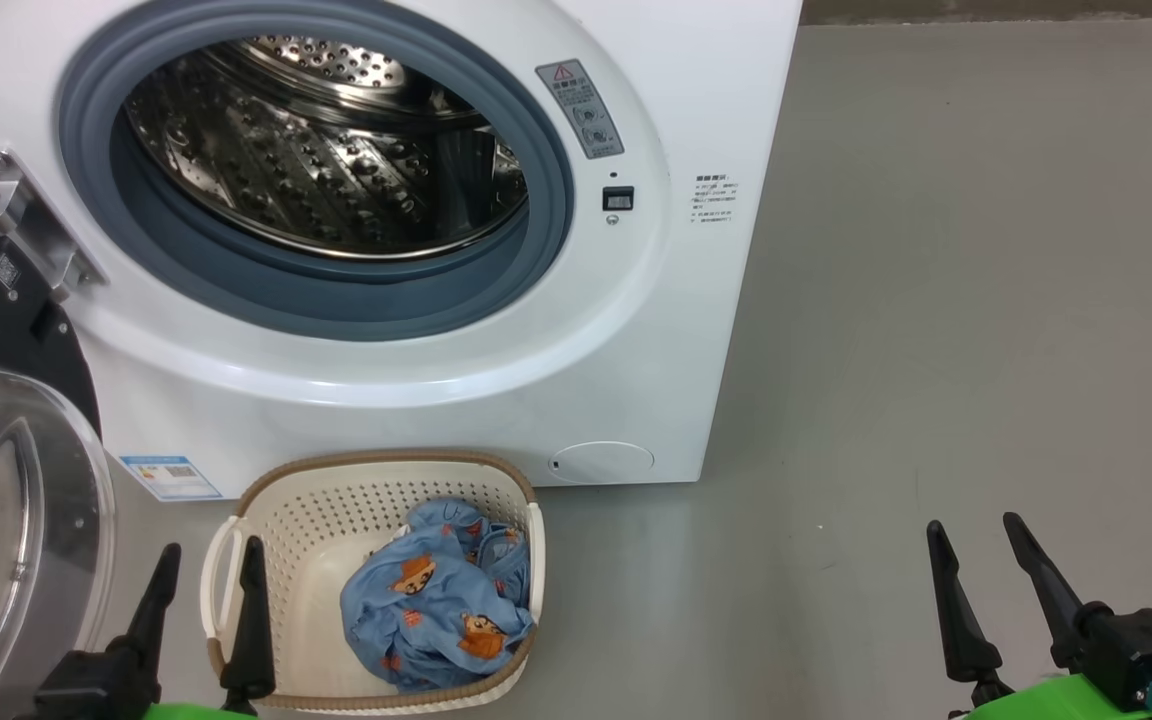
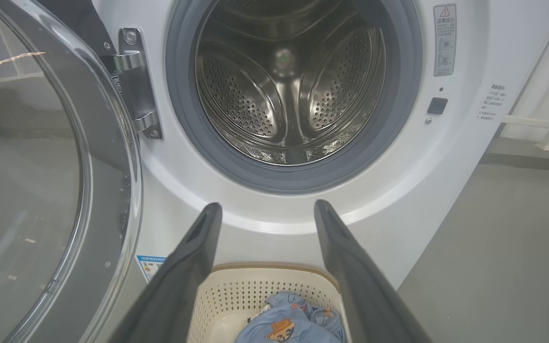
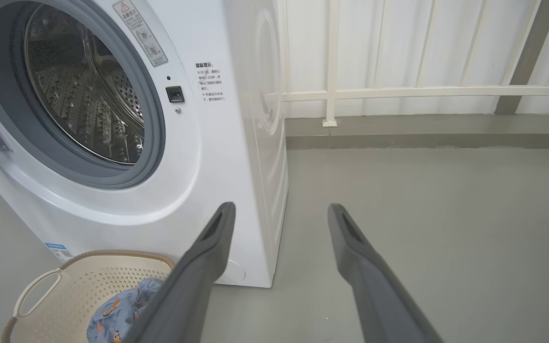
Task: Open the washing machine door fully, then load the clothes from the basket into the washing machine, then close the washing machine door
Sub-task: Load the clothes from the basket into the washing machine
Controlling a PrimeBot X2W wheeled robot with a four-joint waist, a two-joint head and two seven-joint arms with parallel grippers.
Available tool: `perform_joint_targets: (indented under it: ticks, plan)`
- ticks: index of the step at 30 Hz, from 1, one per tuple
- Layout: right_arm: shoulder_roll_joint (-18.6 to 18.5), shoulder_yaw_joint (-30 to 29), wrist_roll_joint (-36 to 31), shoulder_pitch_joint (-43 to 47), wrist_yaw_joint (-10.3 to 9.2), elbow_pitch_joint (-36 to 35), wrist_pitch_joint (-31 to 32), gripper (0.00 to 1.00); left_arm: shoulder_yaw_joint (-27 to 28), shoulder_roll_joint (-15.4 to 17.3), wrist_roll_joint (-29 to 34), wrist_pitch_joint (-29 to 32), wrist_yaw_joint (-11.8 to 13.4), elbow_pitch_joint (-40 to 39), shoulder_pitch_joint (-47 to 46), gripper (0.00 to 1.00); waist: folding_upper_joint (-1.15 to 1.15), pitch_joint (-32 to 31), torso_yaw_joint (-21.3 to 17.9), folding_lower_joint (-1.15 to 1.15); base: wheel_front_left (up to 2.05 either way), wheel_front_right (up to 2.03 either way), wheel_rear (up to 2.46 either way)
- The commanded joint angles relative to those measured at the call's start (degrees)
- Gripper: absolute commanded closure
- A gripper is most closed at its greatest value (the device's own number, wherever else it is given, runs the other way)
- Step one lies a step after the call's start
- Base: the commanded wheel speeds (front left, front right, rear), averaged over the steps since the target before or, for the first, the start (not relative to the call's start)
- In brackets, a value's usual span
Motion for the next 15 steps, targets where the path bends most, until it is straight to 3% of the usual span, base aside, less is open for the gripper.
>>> perform_joint_targets:
  ticks: [1, 15]
  plan:
    - [-0.5, 1.7, 0.1, -2.4, 0.16, -1.5, -0.7, 0.0, 1.6, 0.7, -0.2, -0.4, 0.3, -1.3, -1.4, 0.0, 0.0, 0.1, 0.0, 0.0, 0.0, 0.0, 0.0]
    - [-0.5, 1.3, -0.2, -2.4, 0.16, -1.3, -0.7, 0.0, -0.1, 0.7, -1.4, -0.4, 0.1, -1.6, -1.2, 0.0, 0.0, 1.0, -0.3, 0.0, 0.0, 0.0, 0.0]
